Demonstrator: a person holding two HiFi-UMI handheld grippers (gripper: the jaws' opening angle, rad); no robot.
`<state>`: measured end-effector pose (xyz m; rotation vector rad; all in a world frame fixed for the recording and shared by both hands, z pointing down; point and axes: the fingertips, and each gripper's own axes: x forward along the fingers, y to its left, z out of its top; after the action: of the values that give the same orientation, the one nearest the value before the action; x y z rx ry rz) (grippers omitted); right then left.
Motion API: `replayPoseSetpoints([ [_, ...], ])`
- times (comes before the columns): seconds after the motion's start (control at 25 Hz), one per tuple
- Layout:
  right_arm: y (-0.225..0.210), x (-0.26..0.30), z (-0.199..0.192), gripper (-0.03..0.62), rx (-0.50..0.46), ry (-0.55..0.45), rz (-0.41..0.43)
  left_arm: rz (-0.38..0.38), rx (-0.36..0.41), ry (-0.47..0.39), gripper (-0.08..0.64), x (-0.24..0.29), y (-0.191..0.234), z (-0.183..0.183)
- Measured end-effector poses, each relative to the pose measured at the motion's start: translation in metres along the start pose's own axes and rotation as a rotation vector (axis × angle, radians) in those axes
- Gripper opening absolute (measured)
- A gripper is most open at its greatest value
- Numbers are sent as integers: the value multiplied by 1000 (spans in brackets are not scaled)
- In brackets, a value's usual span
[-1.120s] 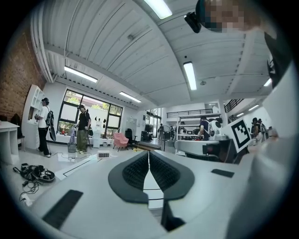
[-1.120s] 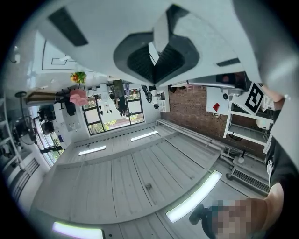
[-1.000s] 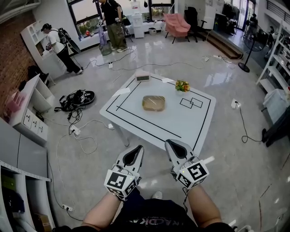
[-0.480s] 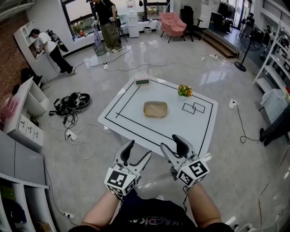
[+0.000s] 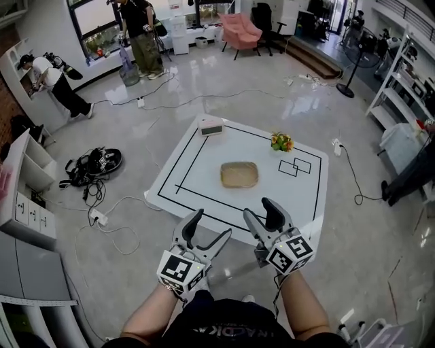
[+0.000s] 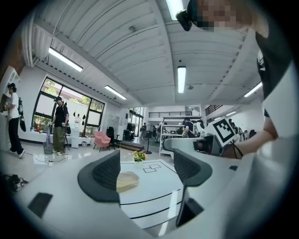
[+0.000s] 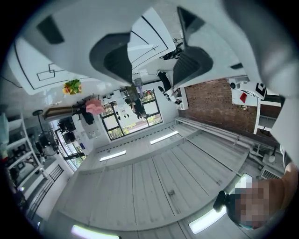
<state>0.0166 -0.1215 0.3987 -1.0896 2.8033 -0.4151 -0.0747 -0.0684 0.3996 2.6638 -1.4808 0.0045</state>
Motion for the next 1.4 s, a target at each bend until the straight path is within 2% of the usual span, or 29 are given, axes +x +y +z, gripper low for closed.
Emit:
replayPoseSetpoints([
  [0.24, -5, 34, -8, 258, 26, 5, -112, -82, -24, 6, 347, 5, 40, -1],
  [0.64, -19, 60, -13, 258, 58, -18, -281, -225, -22, 16, 347, 15, 72, 1],
  [0.92, -44, 71, -26, 258, 119, 1, -343, -265, -44, 32, 347, 29, 83, -5],
  [1.16, -80, 82, -38, 258, 166, 29, -376, -257, -69, 43, 347, 51, 94, -12],
  [1.4, -124, 90, -65, 258, 275, 74, -389, -237, -83, 83, 347, 82, 97, -25],
])
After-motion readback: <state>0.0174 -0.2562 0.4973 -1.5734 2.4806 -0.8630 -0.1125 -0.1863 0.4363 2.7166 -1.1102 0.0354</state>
